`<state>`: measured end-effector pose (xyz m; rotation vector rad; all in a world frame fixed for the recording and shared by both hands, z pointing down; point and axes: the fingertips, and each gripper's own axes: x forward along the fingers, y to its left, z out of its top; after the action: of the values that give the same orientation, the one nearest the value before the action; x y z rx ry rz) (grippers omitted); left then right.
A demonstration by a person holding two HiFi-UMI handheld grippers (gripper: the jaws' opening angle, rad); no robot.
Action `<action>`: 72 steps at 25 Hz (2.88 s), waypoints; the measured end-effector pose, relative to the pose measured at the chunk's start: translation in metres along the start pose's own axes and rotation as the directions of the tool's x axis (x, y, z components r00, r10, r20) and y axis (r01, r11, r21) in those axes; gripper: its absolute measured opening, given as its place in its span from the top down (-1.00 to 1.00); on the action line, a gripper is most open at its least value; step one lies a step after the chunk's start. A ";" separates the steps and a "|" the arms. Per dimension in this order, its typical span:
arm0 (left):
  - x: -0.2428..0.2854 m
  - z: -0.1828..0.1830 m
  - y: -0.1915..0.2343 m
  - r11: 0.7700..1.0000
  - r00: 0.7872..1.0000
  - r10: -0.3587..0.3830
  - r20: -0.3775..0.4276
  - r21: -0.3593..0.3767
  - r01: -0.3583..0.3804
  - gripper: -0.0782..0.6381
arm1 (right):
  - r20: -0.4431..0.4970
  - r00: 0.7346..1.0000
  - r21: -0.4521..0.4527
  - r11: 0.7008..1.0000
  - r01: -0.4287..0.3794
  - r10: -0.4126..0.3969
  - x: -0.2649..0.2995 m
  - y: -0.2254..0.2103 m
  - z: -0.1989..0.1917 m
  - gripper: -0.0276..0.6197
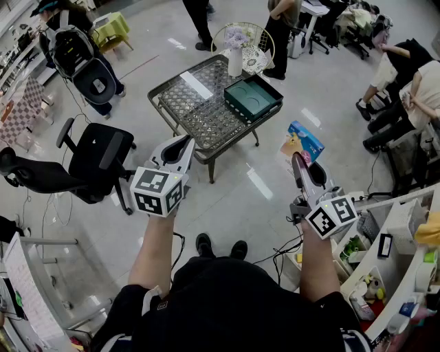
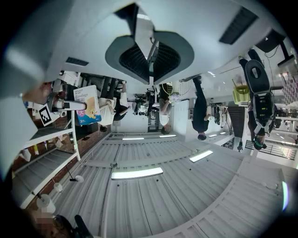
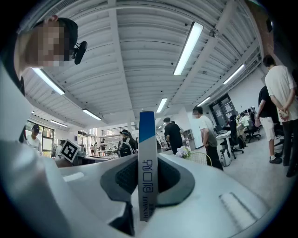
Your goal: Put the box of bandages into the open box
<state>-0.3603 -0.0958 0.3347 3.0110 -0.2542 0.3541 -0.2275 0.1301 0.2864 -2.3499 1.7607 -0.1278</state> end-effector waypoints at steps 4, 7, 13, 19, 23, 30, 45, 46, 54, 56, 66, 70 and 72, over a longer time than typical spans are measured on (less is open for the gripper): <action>0.008 -0.006 -0.002 1.000 1.000 -0.002 0.000 0.008 0.002 0.69 | 0.013 1.000 0.003 1.000 0.002 -0.002 -0.001 -0.007 -0.008 0.68; 0.008 -0.004 -0.014 1.000 1.000 -0.012 0.001 0.005 0.012 0.69 | 0.019 1.000 0.004 1.000 0.015 -0.015 -0.013 -0.011 -0.002 0.68; 0.009 0.000 -0.045 0.999 0.999 -0.044 0.002 0.003 0.044 0.69 | 0.056 0.998 0.011 0.999 0.031 -0.032 -0.048 -0.020 0.014 0.68; 0.018 0.011 -0.075 0.998 0.998 -0.057 0.024 0.014 0.057 0.70 | 0.108 0.994 0.058 0.998 0.008 -0.014 -0.080 -0.034 0.031 0.66; 0.022 0.008 -0.106 0.996 0.996 -0.084 0.019 0.045 0.083 0.70 | 0.111 0.994 0.092 0.996 0.013 -0.023 -0.102 -0.049 0.028 0.65; 0.038 -0.007 -0.120 0.993 0.994 -0.102 -0.031 0.054 0.103 0.70 | 0.096 0.991 0.155 0.985 0.077 -0.093 -0.126 -0.074 0.012 0.64; 0.180 -0.020 -0.078 0.987 0.985 -0.158 -0.064 -0.028 0.157 0.70 | -0.047 0.982 0.162 0.969 0.186 -0.181 -0.051 -0.169 -0.018 0.64; 0.193 -0.019 -0.070 0.987 0.985 -0.160 -0.065 -0.033 0.158 0.70 | -0.061 0.982 0.160 0.969 0.186 -0.178 -0.036 -0.176 -0.020 0.64; 0.272 0.004 -0.003 0.987 0.988 -0.146 -0.042 -0.068 0.143 0.69 | -0.151 0.984 0.151 0.981 0.120 -0.097 0.083 -0.202 -0.029 0.64; 0.283 0.008 0.013 0.988 0.990 -0.138 -0.036 -0.073 0.135 0.69 | -0.155 0.985 0.153 0.983 0.099 -0.075 0.107 -0.202 -0.028 0.64; 0.309 0.011 0.046 0.991 0.995 -0.081 -0.053 -0.106 0.075 0.69 | -0.172 0.985 0.195 0.981 0.020 0.015 0.174 -0.225 -0.030 0.64; 0.324 0.019 0.050 0.996 0.998 -0.033 -0.051 -0.086 0.029 0.70 | -0.160 0.985 0.212 0.977 -0.026 0.061 0.200 -0.256 -0.030 0.64; 0.337 0.020 0.047 0.997 0.999 0.009 -0.054 -0.076 -0.013 0.70 | -0.151 0.983 0.224 0.972 -0.066 0.102 0.213 -0.280 -0.032 0.64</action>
<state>-0.0408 -0.1960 0.3997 2.9219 -0.2738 0.4156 0.0903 -0.0016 0.3664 -2.1582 1.8109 -0.4856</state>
